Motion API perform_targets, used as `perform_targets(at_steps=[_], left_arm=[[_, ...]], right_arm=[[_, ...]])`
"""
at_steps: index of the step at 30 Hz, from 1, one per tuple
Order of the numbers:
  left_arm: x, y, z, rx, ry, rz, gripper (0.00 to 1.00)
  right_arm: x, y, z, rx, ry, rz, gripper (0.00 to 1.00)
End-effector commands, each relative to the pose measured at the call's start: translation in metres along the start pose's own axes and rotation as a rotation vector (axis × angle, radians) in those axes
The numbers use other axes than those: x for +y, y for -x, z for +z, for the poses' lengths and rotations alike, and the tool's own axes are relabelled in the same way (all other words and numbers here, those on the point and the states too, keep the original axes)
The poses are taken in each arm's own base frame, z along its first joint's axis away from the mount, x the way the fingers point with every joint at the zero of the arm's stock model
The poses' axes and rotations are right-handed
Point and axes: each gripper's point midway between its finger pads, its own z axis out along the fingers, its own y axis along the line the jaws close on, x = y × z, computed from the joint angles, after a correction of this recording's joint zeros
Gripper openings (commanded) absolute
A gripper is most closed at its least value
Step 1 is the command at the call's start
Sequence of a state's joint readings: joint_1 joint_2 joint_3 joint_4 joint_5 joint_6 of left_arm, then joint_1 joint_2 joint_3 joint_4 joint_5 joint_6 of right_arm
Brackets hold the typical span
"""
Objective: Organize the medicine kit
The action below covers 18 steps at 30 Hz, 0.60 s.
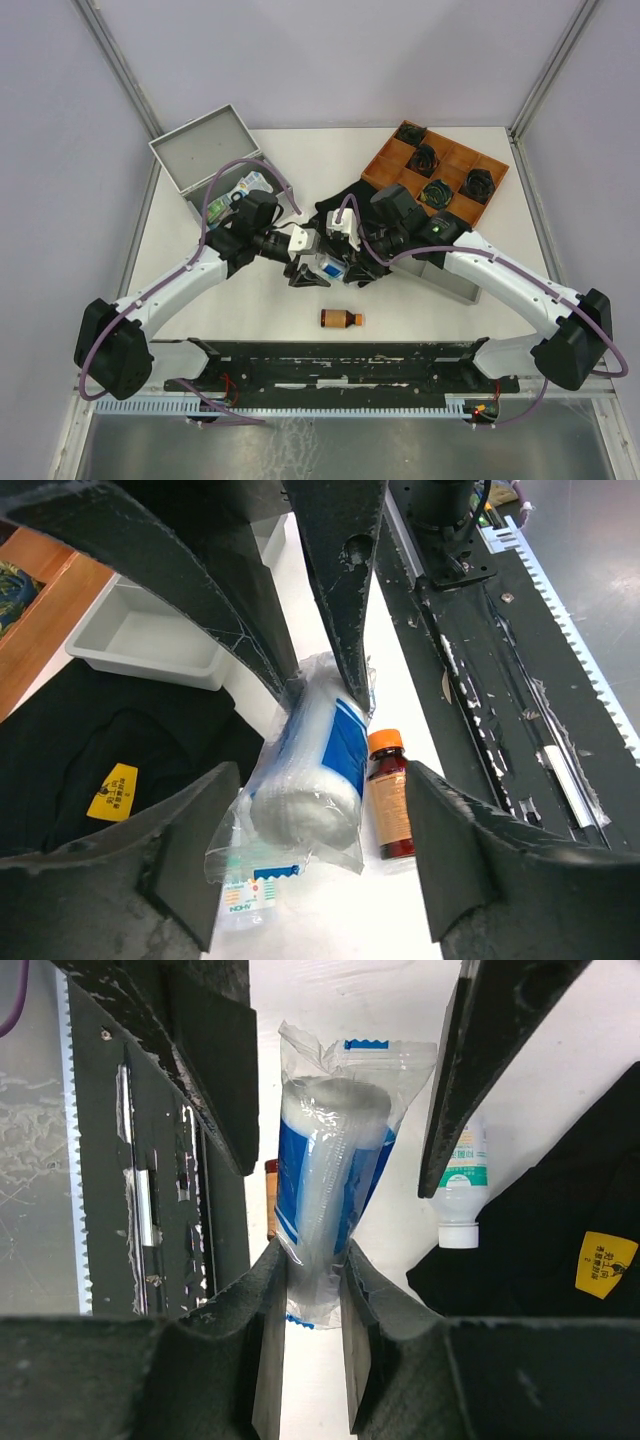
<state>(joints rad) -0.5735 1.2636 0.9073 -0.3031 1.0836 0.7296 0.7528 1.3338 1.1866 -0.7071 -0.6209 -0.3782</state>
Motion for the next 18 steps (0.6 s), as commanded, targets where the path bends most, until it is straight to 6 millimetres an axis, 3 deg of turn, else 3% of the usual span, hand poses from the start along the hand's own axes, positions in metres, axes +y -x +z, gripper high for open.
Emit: perform_targets(at_steps=[1,11,18], left_arm=[[0.0044,0.0198,-0.0018,-0.044,0.004,0.049,0.68],[0.0011,0.0175,-0.0025,-0.039,-0.001,0.05,0.43],[0.0066,0.0159,-0.0111,0.016,0.065,0.06,0.35]], right_arm=[[0.0003,0.014,-0.0039,-0.055,-0.014,-0.035,0.31],[-0.0006,0.0089,-0.0015,-0.043,-0.014,-0.031,0.33],[-0.0004,0.008,-0.0046,-0.024,-0.013,-0.037,0.58]])
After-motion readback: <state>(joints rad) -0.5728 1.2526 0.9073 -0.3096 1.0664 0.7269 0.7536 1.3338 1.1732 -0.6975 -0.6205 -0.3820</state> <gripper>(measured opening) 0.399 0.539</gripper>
